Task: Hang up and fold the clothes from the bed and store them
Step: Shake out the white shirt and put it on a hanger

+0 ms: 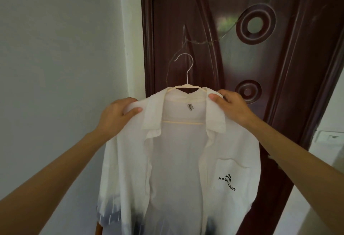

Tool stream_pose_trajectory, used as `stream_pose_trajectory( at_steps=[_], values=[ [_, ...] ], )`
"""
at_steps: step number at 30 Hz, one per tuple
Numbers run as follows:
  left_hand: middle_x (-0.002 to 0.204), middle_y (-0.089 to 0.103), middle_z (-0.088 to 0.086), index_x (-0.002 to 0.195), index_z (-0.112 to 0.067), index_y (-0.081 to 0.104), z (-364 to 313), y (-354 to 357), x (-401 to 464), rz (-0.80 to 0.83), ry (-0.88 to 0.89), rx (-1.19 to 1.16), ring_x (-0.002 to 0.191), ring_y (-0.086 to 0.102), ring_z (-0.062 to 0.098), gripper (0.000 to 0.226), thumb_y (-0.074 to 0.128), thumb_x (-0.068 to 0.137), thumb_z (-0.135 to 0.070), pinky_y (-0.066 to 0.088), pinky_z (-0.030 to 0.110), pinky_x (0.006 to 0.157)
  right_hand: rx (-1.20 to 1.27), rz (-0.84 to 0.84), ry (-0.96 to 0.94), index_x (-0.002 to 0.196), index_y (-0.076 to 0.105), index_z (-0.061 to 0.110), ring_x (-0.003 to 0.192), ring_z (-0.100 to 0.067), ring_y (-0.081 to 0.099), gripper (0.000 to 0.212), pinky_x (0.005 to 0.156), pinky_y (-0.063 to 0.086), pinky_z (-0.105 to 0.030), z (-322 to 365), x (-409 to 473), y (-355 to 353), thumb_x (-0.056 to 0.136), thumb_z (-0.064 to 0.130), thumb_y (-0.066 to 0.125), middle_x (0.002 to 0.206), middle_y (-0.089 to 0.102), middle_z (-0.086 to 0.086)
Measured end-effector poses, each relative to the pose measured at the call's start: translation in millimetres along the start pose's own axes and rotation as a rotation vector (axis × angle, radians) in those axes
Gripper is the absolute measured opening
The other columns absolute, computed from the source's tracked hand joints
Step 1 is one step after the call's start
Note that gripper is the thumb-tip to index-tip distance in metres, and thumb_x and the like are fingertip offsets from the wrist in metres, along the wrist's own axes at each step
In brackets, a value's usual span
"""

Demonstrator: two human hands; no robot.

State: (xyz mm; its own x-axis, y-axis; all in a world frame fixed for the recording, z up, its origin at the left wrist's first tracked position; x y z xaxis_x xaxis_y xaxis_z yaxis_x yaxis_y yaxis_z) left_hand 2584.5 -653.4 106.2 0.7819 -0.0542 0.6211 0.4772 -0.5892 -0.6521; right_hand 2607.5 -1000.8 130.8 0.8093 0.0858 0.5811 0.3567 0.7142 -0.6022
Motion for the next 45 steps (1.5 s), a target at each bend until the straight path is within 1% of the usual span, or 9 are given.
stream_pose_trajectory(
  at_steps=[8, 10, 13, 17, 21, 24, 28, 35, 45],
  values=[
    [0.083, 0.060, 0.002, 0.100, -0.012, 0.063, -9, 0, 0, -0.151, -0.011, -0.010, 0.077, 0.054, 0.023, 0.048, 0.039, 0.089, -0.052, 0.034, 0.031, 0.065, 0.087, 0.046, -0.049, 0.068, 0.057, 0.022, 0.060, -0.009, 0.044, 0.034, 0.061, 0.034, -0.031, 4, -1, -7, 0.095, 0.042, 0.059, 0.060, 0.048, 0.013],
    [0.082, 0.059, 0.006, 0.099, -0.010, 0.063, -10, -2, 1, -0.187, -0.018, -0.023, 0.076, 0.052, 0.023, 0.040, 0.046, 0.096, -0.046, 0.032, 0.031, 0.064, 0.039, 0.053, -0.054, 0.072, 0.059, 0.013, 0.059, -0.009, 0.044, 0.038, 0.060, 0.034, -0.030, 1, -2, -16, 0.095, 0.044, 0.059, 0.061, 0.049, 0.008],
    [0.082, 0.057, 0.009, 0.098, -0.010, 0.062, -6, -3, 3, -0.218, -0.050, -0.034, 0.076, 0.049, 0.023, 0.026, 0.051, 0.099, -0.034, 0.031, 0.031, 0.067, -0.116, 0.056, -0.026, 0.063, 0.053, 0.022, 0.057, -0.010, 0.046, 0.041, 0.060, 0.036, -0.033, -16, -6, -30, 0.094, 0.048, 0.057, 0.056, 0.049, 0.011],
    [0.078, 0.055, 0.007, 0.094, -0.012, 0.062, -3, -1, 5, -0.224, -0.036, -0.103, 0.073, 0.049, 0.025, 0.040, 0.045, 0.092, -0.048, 0.034, 0.033, 0.067, -0.174, 0.017, 0.069, 0.063, 0.053, 0.020, 0.063, -0.016, 0.053, 0.042, 0.066, 0.040, -0.037, -53, -21, -50, 0.097, 0.046, 0.052, 0.061, 0.054, 0.005],
    [0.077, 0.054, 0.005, 0.097, -0.009, 0.063, -13, 12, 11, -0.199, -0.009, -0.106, 0.073, 0.049, 0.024, 0.044, 0.044, 0.092, -0.049, 0.034, 0.032, 0.069, -0.177, -0.040, 0.101, 0.087, 0.069, 0.016, 0.084, -0.025, 0.064, 0.043, 0.076, 0.046, -0.040, -71, -34, -71, 0.096, 0.053, 0.049, 0.080, 0.067, -0.001],
    [0.077, 0.053, 0.004, 0.099, -0.008, 0.064, -42, 22, 22, -0.218, 0.063, -0.091, 0.076, 0.048, 0.022, 0.043, 0.045, 0.094, -0.046, 0.033, 0.032, 0.069, -0.271, -0.067, 0.074, 0.105, 0.065, 0.030, 0.094, -0.019, 0.063, 0.031, 0.082, 0.046, -0.039, -62, -40, -89, 0.096, 0.055, 0.049, 0.095, 0.068, 0.010],
    [0.086, 0.060, 0.012, 0.106, -0.007, 0.065, -87, 48, 43, -0.202, 0.130, -0.092, 0.082, 0.049, 0.023, 0.034, 0.051, 0.099, -0.037, 0.033, 0.033, 0.071, -0.427, -0.060, 0.071, 0.122, 0.061, 0.033, 0.101, -0.019, 0.062, 0.033, 0.091, 0.048, -0.042, -51, -45, -120, 0.097, 0.052, 0.050, 0.110, 0.069, 0.006],
    [0.086, 0.061, 0.009, 0.104, -0.007, 0.066, -160, 90, 67, -0.194, 0.230, -0.198, 0.090, 0.058, 0.034, 0.028, 0.054, 0.098, -0.032, 0.035, 0.032, 0.073, -0.531, -0.183, 0.173, 0.106, 0.063, 0.021, 0.089, -0.025, 0.060, 0.030, 0.081, 0.045, -0.039, -65, -74, -194, 0.100, 0.046, 0.048, 0.090, 0.065, 0.001],
    [0.091, 0.066, 0.018, 0.107, -0.009, 0.067, -241, 130, 71, -0.116, 0.419, -0.392, 0.091, 0.061, 0.039, 0.035, 0.057, 0.095, -0.040, 0.044, 0.042, 0.073, -0.741, -0.454, 0.362, 0.108, 0.062, 0.010, 0.081, -0.031, 0.054, 0.031, 0.067, 0.033, -0.033, -39, -160, -264, 0.102, 0.037, 0.047, 0.083, 0.056, 0.000]
  ],
)
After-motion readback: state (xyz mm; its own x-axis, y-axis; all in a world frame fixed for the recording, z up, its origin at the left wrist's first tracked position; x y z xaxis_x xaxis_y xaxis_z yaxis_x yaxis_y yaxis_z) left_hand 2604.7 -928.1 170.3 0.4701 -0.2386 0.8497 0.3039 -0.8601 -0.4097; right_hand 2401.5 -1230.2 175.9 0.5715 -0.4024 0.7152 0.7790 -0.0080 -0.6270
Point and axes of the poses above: each hand's wrist, its own x-axis towards the middle knuckle, its own y-axis out of the palm, z = x × y, the point moved 9 cm from there along x, towards the middle knuckle
